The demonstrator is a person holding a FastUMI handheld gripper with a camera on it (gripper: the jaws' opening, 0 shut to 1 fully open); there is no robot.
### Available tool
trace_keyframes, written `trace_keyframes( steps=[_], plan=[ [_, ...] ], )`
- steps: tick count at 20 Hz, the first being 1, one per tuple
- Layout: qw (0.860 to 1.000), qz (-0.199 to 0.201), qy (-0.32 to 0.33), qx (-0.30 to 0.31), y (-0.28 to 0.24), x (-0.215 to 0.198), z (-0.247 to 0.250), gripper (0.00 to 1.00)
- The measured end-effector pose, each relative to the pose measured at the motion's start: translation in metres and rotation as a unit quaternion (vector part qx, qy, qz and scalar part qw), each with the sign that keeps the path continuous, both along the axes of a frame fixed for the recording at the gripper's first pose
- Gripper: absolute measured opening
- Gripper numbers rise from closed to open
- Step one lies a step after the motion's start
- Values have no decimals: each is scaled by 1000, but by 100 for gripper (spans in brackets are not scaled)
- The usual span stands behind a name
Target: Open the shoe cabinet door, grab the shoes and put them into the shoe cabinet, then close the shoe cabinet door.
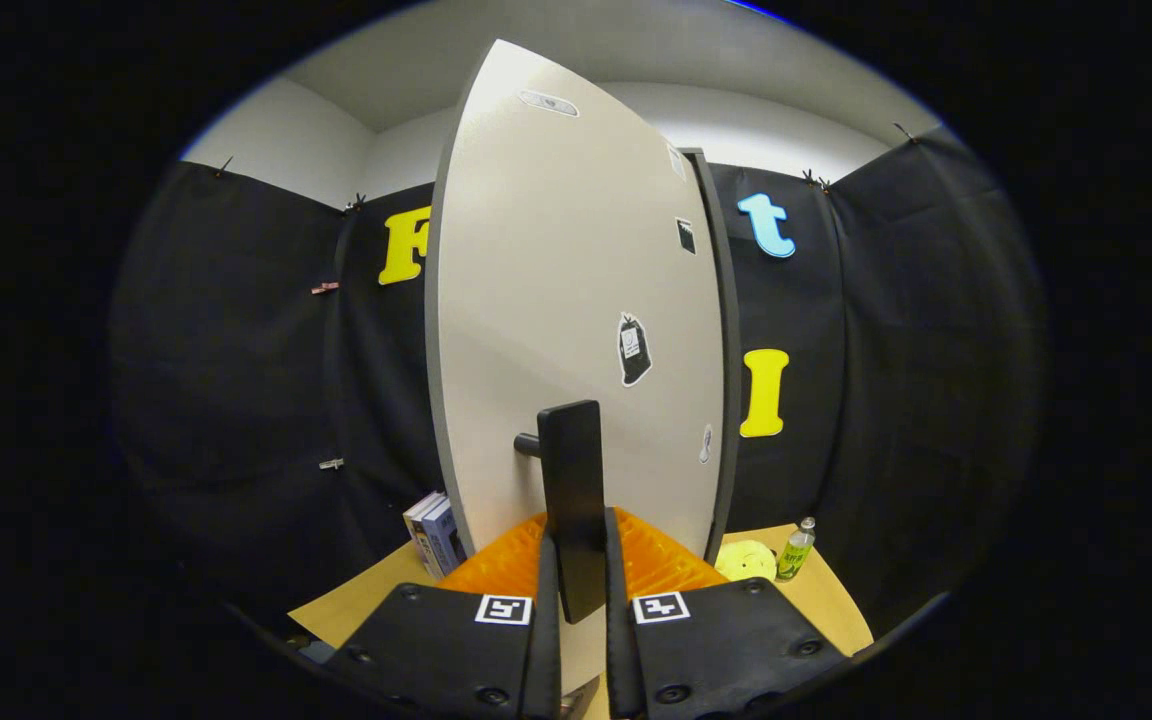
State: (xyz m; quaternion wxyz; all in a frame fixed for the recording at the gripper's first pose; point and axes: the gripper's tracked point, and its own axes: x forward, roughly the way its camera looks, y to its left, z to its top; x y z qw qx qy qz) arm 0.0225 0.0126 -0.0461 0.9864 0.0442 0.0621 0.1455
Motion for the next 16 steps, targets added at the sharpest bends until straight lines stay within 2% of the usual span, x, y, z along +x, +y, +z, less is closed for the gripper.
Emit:
trace_keyframes(
  steps=[11,16],
  plan=[
    [999,-48,2,-6,-55,-6,2,22],
    [999,-47,-1,-11,-77,-5,1,22]
  ],
)
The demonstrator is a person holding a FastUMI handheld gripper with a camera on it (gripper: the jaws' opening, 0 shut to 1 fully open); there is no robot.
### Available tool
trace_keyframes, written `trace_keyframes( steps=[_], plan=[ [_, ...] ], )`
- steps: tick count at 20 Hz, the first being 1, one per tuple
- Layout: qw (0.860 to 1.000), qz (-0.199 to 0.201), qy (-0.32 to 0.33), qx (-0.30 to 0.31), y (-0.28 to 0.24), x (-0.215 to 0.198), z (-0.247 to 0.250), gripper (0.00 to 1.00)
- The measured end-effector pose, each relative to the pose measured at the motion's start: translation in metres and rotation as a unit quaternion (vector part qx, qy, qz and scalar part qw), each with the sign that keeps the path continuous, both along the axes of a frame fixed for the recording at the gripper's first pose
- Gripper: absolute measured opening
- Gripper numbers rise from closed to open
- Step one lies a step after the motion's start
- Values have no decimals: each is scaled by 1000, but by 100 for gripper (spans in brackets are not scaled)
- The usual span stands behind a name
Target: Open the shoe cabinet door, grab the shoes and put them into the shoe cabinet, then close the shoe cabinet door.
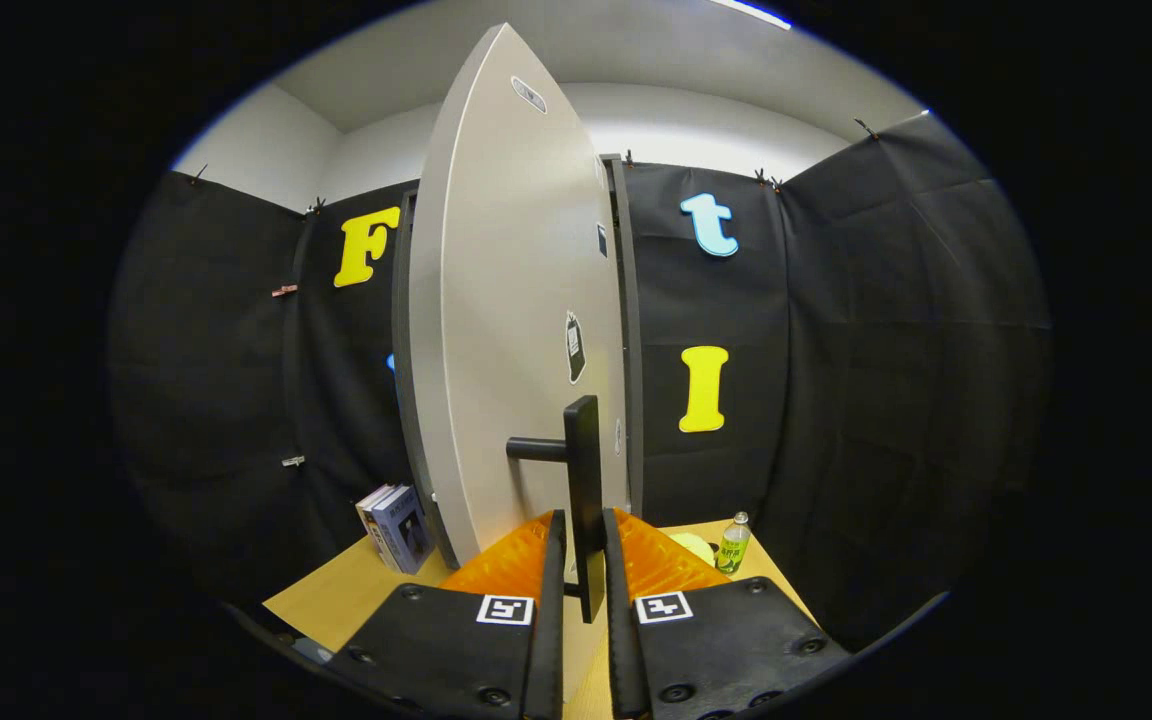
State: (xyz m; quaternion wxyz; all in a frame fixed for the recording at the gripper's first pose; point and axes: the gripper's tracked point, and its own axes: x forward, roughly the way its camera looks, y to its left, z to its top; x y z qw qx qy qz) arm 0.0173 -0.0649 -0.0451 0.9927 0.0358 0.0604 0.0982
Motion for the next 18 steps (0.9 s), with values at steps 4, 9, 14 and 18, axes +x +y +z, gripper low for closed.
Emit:
trace_keyframes(
  steps=[4,9,14,18],
  plan=[
    [1000,-3,-7,4,-13,1,-1,21],
    [1000,-11,-11,3,-31,-1,-2,18],
    [998,-55,-18,4,-60,-5,-1,18],
    [998,-51,-16,35,-57,-15,1,18]
  ],
)
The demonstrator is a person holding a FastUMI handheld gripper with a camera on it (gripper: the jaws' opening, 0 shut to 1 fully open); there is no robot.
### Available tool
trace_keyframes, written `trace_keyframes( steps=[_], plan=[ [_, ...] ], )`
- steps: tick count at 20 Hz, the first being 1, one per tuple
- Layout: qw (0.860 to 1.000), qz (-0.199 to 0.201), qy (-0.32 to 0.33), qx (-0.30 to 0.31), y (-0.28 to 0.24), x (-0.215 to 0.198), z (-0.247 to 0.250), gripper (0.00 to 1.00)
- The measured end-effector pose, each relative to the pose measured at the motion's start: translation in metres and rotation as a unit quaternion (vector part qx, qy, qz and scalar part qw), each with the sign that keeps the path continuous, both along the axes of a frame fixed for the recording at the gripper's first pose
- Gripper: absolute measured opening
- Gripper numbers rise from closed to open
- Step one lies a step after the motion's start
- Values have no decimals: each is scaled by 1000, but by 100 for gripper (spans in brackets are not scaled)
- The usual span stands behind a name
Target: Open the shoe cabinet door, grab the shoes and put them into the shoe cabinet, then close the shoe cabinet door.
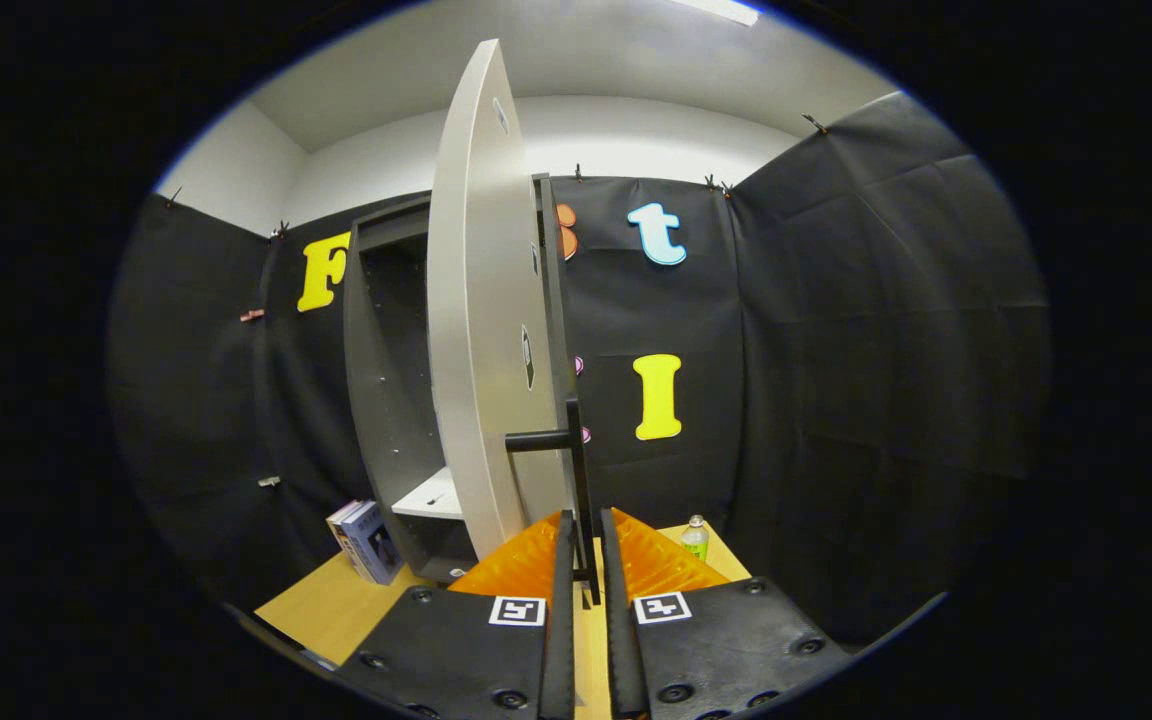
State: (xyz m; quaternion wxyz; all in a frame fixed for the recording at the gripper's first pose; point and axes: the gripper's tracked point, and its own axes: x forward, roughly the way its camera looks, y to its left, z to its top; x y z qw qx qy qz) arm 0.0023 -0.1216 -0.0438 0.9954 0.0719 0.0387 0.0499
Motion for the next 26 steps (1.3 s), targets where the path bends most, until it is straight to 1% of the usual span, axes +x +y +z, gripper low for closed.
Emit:
trace_keyframes(
  steps=[2,4,6,7,8,9,12,14,16,17,18,20,24,26],
  plan=[
    [1000,-8,3,-3,-2,-3,1,18],
    [1000,-22,3,-20,-6,-9,1,18],
    [999,-22,4,-28,2,-24,5,21],
    [999,-22,6,-30,5,-24,4,25],
    [999,-24,8,-36,5,-31,4,27],
    [999,-22,8,-37,8,-37,2,39],
    [999,6,26,-40,36,-56,-13,73],
    [997,39,62,-37,65,-70,-41,95],
    [993,64,96,-29,92,-79,-67,95],
    [991,71,107,-25,104,-82,-80,99],
    [989,81,123,-19,117,-83,-94,100],
    [981,100,167,-10,142,-87,-128,98],
    [960,119,252,-6,171,-92,-193,99],
    [949,134,284,-20,187,-87,-231,99]
  ],
)
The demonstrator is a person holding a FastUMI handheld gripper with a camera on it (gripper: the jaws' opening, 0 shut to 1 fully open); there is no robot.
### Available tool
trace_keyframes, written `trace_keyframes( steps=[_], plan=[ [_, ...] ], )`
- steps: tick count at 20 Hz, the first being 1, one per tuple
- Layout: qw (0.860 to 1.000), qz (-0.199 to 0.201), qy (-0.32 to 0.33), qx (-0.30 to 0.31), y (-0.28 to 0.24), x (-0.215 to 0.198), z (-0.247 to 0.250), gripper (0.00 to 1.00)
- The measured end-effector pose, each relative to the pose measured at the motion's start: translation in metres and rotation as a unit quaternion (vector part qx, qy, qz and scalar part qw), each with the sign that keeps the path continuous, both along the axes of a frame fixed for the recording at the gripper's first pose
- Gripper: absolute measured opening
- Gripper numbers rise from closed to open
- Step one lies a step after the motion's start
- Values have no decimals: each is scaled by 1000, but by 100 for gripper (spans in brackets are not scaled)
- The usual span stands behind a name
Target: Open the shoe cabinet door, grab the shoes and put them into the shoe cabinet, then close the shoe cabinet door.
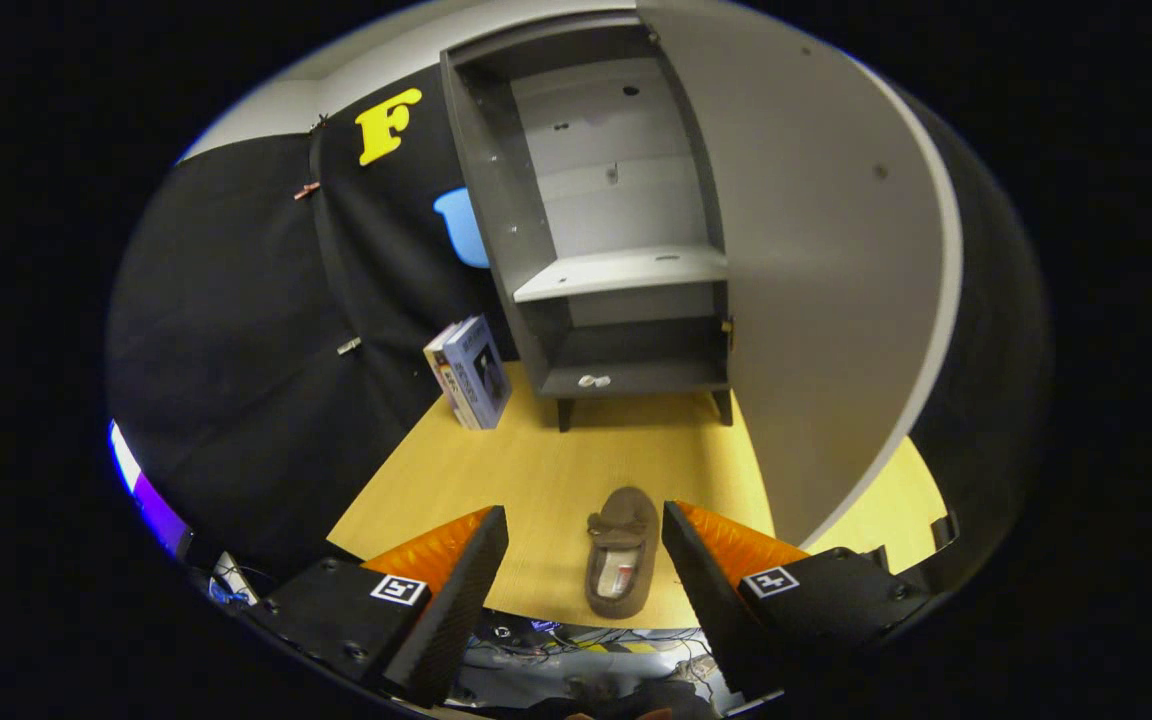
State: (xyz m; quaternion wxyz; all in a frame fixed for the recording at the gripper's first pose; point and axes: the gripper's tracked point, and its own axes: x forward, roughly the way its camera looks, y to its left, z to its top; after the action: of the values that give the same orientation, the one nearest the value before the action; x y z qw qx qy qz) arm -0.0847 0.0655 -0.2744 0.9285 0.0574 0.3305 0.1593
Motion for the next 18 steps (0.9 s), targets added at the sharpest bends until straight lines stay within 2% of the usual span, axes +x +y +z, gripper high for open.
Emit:
trace_keyframes(
  steps=[5,7,9,12,13,15,18],
  plan=[
    [997,20,59,-40,23,5,-93,97],
    [995,11,84,-50,27,5,-127,96],
    [993,0,104,-59,33,10,-161,89],
    [988,-13,121,-92,32,21,-211,88],
    [988,-21,124,-93,33,25,-221,80],
    [989,-36,109,-92,36,40,-233,73],
    [990,-60,73,-103,34,68,-238,65]
  ],
)
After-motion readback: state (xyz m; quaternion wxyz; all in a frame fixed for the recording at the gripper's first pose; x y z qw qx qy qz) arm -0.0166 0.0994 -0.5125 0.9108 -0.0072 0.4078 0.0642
